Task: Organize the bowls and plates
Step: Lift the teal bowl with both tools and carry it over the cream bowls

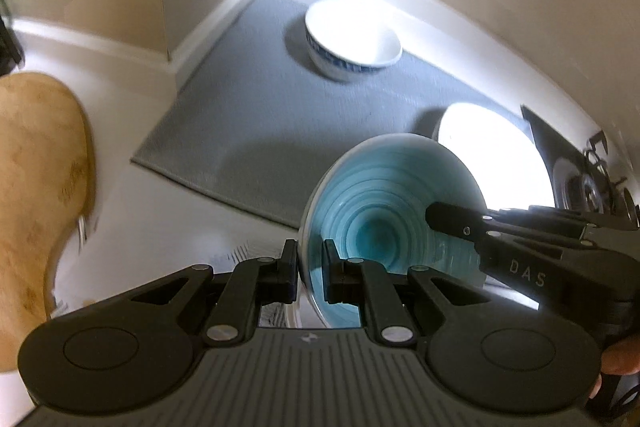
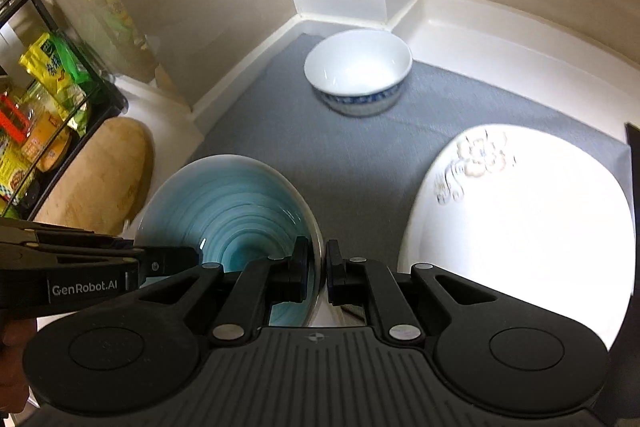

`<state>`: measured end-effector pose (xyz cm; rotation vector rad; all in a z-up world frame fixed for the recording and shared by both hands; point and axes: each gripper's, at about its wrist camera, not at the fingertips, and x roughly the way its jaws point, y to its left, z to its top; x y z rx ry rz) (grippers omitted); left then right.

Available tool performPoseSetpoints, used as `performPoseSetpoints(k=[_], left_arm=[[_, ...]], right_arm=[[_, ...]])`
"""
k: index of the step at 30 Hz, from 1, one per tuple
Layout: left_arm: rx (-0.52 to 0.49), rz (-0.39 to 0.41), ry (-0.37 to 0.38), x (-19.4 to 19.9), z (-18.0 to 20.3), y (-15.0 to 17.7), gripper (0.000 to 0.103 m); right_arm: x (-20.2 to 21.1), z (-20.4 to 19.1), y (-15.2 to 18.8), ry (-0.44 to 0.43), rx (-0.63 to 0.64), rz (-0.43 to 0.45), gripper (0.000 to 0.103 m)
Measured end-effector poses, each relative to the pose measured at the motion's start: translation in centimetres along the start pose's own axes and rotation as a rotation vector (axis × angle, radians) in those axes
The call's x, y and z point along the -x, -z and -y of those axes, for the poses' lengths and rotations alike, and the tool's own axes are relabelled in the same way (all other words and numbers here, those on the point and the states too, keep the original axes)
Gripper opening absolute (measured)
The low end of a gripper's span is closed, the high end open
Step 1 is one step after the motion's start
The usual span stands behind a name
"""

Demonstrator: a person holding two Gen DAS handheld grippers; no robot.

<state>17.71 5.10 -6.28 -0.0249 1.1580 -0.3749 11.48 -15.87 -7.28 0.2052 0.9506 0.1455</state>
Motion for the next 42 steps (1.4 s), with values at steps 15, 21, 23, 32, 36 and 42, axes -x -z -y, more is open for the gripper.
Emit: performPoseSetpoints(k=[15, 21, 23, 32, 36, 42], left_arm=[[-0.034, -0.064, -0.006, -0.6, 0.5, 2.0, 0.012], [-0.041, -0.070, -0.005, -0.6, 0.4, 2.0, 0.012], [-0.045, -0.073, -0.005, -0.7, 0.4, 2.0, 0.012], [-0.042, -0.082, -0.002, -0.8, 0.4, 2.1, 0.012], [-0.038, -0.088, 0.000, -1.0, 0.3, 2.0, 0.012], [-0.021, -0.088, 0.007, -0.6, -0.2, 1.8, 0.012]], right_arm=[[0.0, -0.7, 1.9, 0.041, 0.026, -0.013, 0.010], [-0.5, -0.9, 1.8, 0.044, 0.027, -0.031, 0.012], [-0.8, -1.0, 1.6, 0.040, 0.027, -0.038, 0.012], [-1.2, -0.6, 1.5, 0.057, 0.044, -0.057, 0.009], [-1.3, -0.5, 1.5, 0.052, 0.047, -0.060, 0.008], [-1.4, 0.6, 1.2, 0.013, -0.032, -0.087, 0.009]])
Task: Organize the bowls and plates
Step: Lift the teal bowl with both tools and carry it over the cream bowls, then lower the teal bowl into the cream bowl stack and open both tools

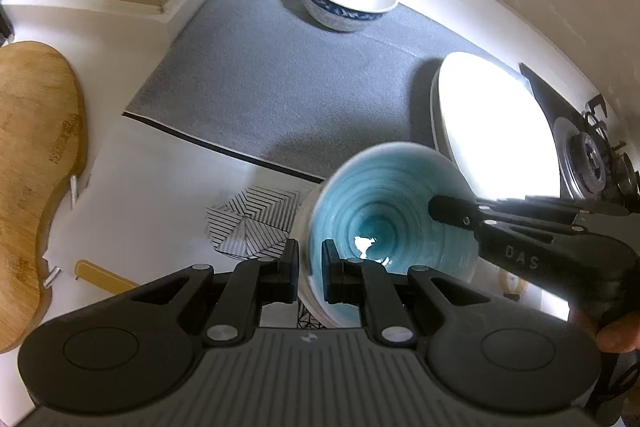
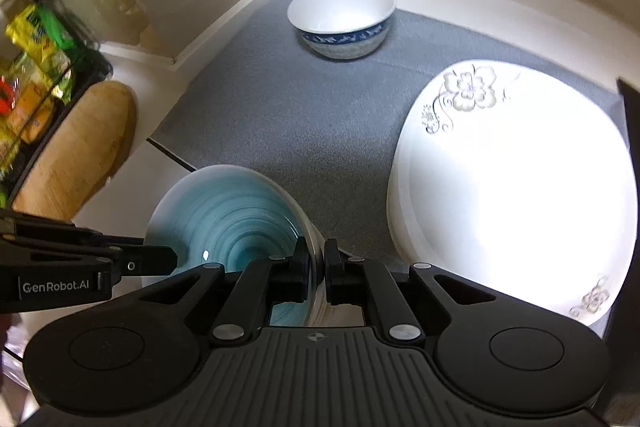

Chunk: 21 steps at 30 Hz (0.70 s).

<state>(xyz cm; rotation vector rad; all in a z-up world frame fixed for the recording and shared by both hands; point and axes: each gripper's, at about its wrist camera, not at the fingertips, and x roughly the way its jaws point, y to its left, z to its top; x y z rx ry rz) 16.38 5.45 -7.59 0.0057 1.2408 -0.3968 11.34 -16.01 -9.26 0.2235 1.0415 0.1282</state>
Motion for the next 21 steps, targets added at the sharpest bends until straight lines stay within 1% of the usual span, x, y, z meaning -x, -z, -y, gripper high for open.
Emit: performPoseSetpoints(k=[6, 10, 13, 15, 16, 17, 18, 19, 21], left_arm=[[0.046, -0.013, 0.028, 0.0, -1.0, -0.6, 0.013], [0.037, 0.003, 0.024, 0.2, -0.8, -0.7, 0.013], [0.032, 0.012, 0.023, 0.4, -0.6, -0.8, 0.013], [0.037, 0.008, 0.019, 0.3, -0.7, -0.8, 0.015], [0.041, 0.005, 0.017, 0.2, -0.7, -0.8, 0.018], [0.044, 0.002, 0.016, 0.2, -0.8, -0.8, 0.026], [0.045, 0.003, 0.012, 0.2, -0.8, -0.7, 0.029], [0.046, 0.005, 0.007, 0.2, -1.0, -0.8, 0.033], [0.049, 0.004, 0.003, 0.1, -1.1, -0.8, 0.033]], right_arm=[[-0.4, 2.2, -1.0, -0.096, -0.152, -0.099, 0.013], [-0.9, 3.0, -2.1, -0.136, -0.184, -0.178, 0.014], [-1.2, 3.2, -2.8, -0.155, -0.177, -0.209, 0.014], [-1.3, 3.1, -3.1, -0.164, -0.140, -0.219, 0.014], [-1.2, 2.8, -3.1, -0.158, -0.120, -0.220, 0.014], [-1.1, 2.5, -3.1, -0.147, -0.092, -0.214, 0.014], [-0.9, 2.1, -3.0, -0.127, -0.062, -0.207, 0.017], [-0.6, 2.0, -3.0, -0.107, -0.042, -0.195, 0.023], [0.1, 1.6, -2.8, -0.080, -0.010, -0.170, 0.025]])
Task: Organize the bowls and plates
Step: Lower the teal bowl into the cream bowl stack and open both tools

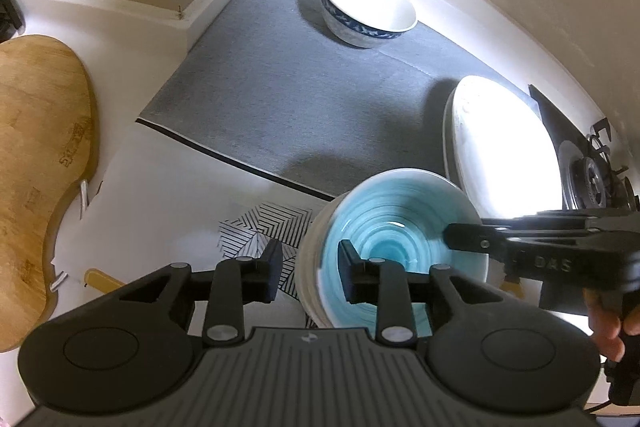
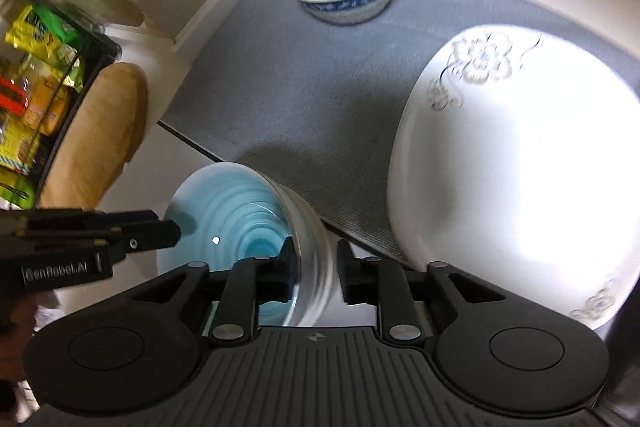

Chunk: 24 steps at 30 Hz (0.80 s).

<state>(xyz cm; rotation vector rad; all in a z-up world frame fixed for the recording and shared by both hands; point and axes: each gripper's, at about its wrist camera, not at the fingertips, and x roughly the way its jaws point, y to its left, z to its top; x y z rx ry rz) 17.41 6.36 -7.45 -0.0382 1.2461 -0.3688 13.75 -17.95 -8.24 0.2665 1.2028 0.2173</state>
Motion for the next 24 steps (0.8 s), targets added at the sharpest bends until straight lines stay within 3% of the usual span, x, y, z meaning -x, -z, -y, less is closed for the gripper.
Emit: performPoseSetpoints(k=[3, 4, 5, 13, 18, 21, 23, 24], left_arm=[[0.008, -0.003, -0.004, -0.1, -0.3, 0.0, 0.036], [0.009, -0.003, -0.005, -0.2, -0.3, -0.1, 0.036], [0.008, -0.005, -0.003, -0.2, -0.3, -0.1, 0.036], [-0.002, -0.012, -0.003, -0.5, 0.0, -0.1, 0.038], [-0.008, -0.012, -0.004, -0.7, 0.3, -0.3, 0.044], [-0.012, 0.005, -0.012, -0.5, 0.4, -0.4, 0.061], [-0.013, 0.019, -0.013, -0.3, 0.5, -0.6, 0.080], [-0.012, 0.028, -0.014, -0.2, 0.6, -0.7, 0.084]], right_arm=[[0.8, 0.3, 0.0, -0.004, 0.014, 0.019, 0.024], [0.9, 0.5, 0.0, -0.013, 0.021, 0.021, 0.013], [1.0, 0.6, 0.1, -0.037, 0.022, 0.023, 0.011], [-0.2, 3.3, 0.1, -0.164, -0.093, 0.016, 0.010], [-0.1, 2.8, 0.4, -0.134, -0.066, 0.021, 0.013], [0.3, 2.2, 0.4, -0.110, -0.056, 0.035, 0.013], [0.7, 1.9, 0.3, -0.086, -0.036, 0.048, 0.021], [0.9, 1.7, 0.3, -0.074, -0.025, 0.056, 0.028]])
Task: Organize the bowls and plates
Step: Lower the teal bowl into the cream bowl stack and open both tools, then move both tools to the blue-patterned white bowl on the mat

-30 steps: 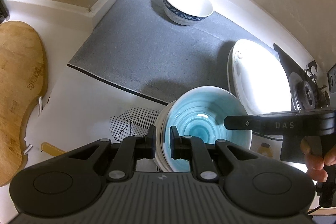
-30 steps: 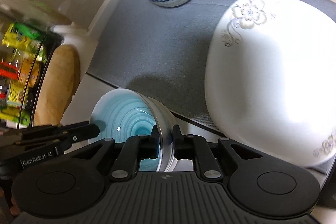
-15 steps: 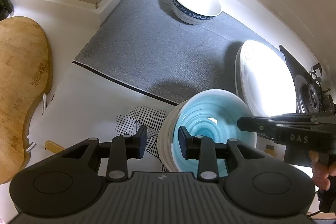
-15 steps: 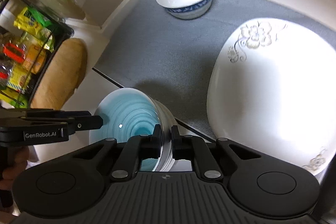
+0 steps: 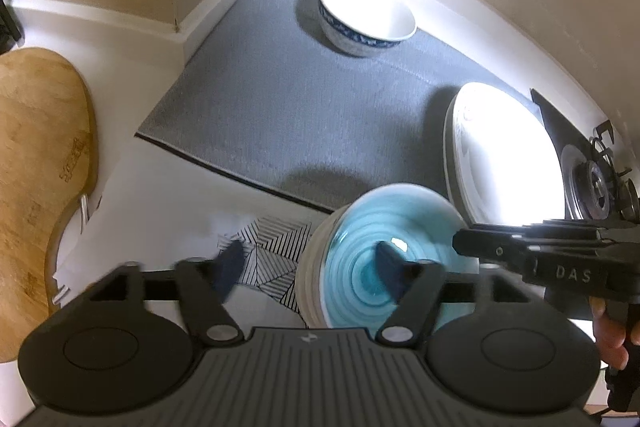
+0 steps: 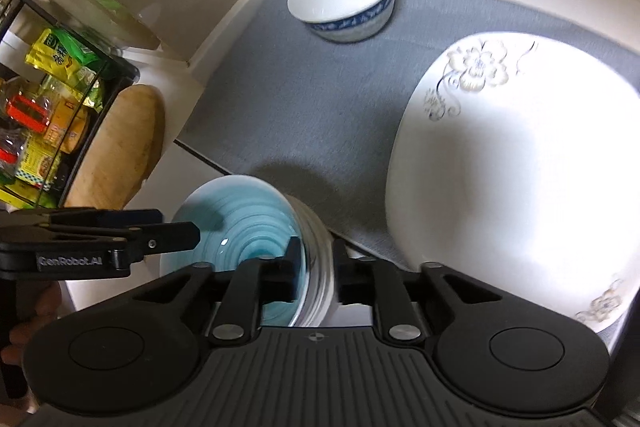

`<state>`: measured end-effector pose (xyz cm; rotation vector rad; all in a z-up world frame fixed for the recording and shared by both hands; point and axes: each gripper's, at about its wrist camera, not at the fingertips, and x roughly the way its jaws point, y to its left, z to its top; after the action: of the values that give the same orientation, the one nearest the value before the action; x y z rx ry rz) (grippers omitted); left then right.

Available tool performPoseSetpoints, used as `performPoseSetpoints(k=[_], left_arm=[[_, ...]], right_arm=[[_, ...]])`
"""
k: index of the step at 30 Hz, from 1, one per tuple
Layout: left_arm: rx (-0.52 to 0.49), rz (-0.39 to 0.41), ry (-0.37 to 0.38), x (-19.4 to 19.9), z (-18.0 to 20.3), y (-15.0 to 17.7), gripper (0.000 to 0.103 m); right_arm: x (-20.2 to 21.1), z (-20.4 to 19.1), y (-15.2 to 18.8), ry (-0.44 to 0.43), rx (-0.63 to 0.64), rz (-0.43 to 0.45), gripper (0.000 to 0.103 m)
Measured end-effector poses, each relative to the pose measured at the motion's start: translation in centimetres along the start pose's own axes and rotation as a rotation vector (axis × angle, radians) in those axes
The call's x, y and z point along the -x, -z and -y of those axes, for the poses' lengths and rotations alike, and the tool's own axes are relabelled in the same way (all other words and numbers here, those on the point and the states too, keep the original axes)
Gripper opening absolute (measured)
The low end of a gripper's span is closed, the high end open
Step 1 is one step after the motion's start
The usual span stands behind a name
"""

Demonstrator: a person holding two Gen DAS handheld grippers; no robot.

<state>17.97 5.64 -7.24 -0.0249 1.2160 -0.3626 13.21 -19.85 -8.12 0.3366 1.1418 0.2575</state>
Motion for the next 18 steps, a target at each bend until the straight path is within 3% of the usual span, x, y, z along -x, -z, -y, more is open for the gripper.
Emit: performPoseSetpoints(k=[2, 6, 8, 12, 18], left_arm=[[0.004, 0.023, 0.003, 0.4, 0.1, -0.2, 0.091], [0.022, 0.056, 0.006, 0.8, 0.1, -1.4, 0.093], [0.027, 0.088, -0.003, 1.1, 0.2, -2.2, 0.103], [0.002, 0.182, -0.064, 1.6, 1.0, -3.9, 0.103], [-0.013, 0.225, -0.090, 1.3, 1.6, -6.1, 0.103]], right_arm=[[0.3, -0.4, -0.2, 0.012, 0.020, 0.014, 0.035], [0.9, -1.2, -0.7, 0.015, 0.056, 0.055, 0.047], [1.2, -1.3, -1.2, 0.026, 0.064, 0.082, 0.049], [1.3, -1.3, -2.2, 0.038, 0.055, 0.130, 0.055], [1.1, -1.3, -3.5, 0.065, 0.050, 0.175, 0.056]])
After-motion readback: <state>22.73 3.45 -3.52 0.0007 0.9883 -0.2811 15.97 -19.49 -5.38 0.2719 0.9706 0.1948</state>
